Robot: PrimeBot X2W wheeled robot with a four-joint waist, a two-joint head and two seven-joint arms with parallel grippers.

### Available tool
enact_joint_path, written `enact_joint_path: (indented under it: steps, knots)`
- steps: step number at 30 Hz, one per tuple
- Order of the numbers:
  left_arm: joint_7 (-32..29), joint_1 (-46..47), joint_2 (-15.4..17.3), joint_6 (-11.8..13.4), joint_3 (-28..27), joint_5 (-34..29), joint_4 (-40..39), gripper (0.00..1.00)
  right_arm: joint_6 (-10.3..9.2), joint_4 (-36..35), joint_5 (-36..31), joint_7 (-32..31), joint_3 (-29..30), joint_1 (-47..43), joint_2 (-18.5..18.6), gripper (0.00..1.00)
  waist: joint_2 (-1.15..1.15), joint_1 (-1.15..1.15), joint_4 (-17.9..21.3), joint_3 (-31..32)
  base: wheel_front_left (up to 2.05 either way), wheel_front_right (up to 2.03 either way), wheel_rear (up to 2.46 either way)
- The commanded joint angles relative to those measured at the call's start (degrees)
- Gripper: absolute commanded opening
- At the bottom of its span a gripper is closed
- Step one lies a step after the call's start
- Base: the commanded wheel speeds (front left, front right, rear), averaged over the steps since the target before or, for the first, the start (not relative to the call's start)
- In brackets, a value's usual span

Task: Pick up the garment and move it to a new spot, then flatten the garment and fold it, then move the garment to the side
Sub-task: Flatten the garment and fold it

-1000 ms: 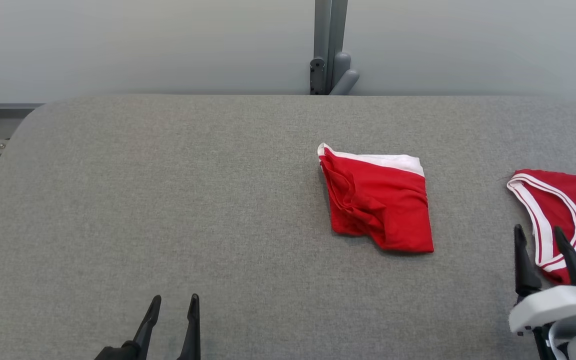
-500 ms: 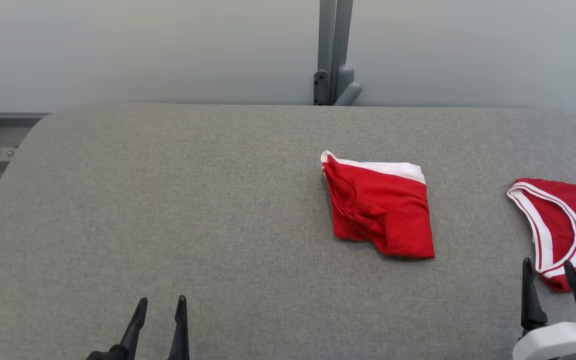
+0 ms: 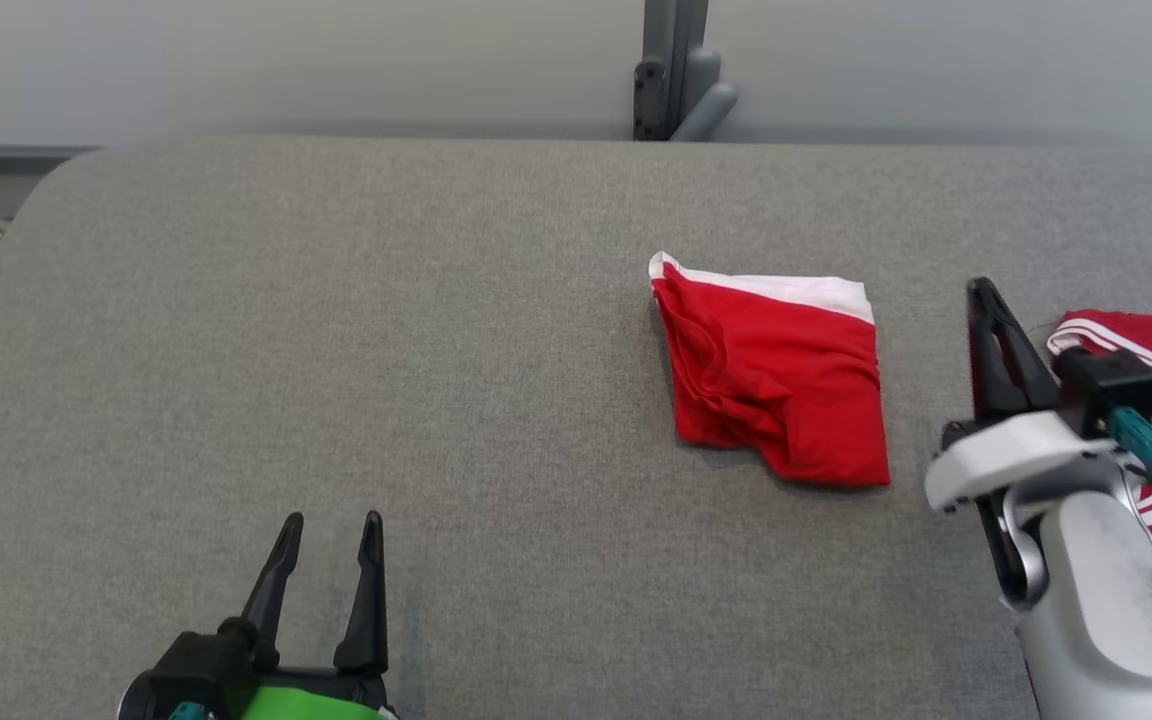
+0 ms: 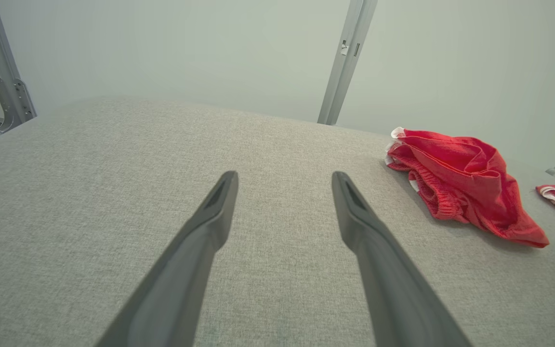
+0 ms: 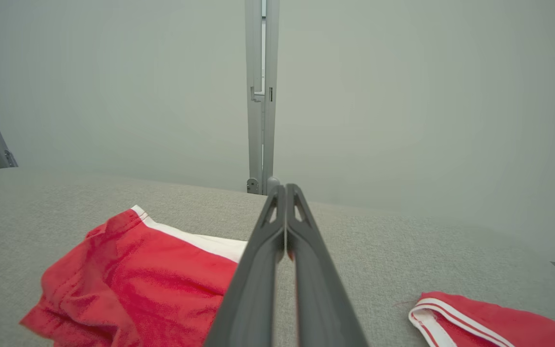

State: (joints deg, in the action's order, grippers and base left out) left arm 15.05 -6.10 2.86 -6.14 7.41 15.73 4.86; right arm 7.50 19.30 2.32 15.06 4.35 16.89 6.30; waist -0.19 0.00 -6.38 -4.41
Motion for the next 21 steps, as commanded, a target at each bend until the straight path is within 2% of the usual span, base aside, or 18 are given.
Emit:
enact_joint_path:
  steps: [1,6,11,21]
  knots:
    - [0.1,2.0,0.1,-0.4,0.2,0.3,0.2,1.0,-0.04,2.5,-1.1,0.1,-1.5,3.8,-0.2,0.0,0.19,0.0,-1.5,-6.2,0.0,0.0,0.0]
    - [0.1,5.0,0.1,-0.9,1.0,-0.2,0.5,1.0,-0.04,10.5,-3.1,0.1,-6.2,10.8,-1.2,0.0,0.19,0.0,-3.2,-10.5,0.0,0.0,0.0]
    - [0.1,6.5,0.1,-1.2,0.5,-0.5,1.1,1.0,-0.04,15.4,-3.5,0.1,-9.3,11.7,-2.3,0.0,0.19,0.0,-4.9,-11.7,0.0,0.0,0.0]
    - [0.1,5.8,0.1,-1.3,-0.4,-0.7,1.6,1.0,-0.03,12.3,-1.7,0.1,-15.8,5.3,-2.9,0.0,0.19,0.0,-5.4,-11.1,0.0,0.0,0.0]
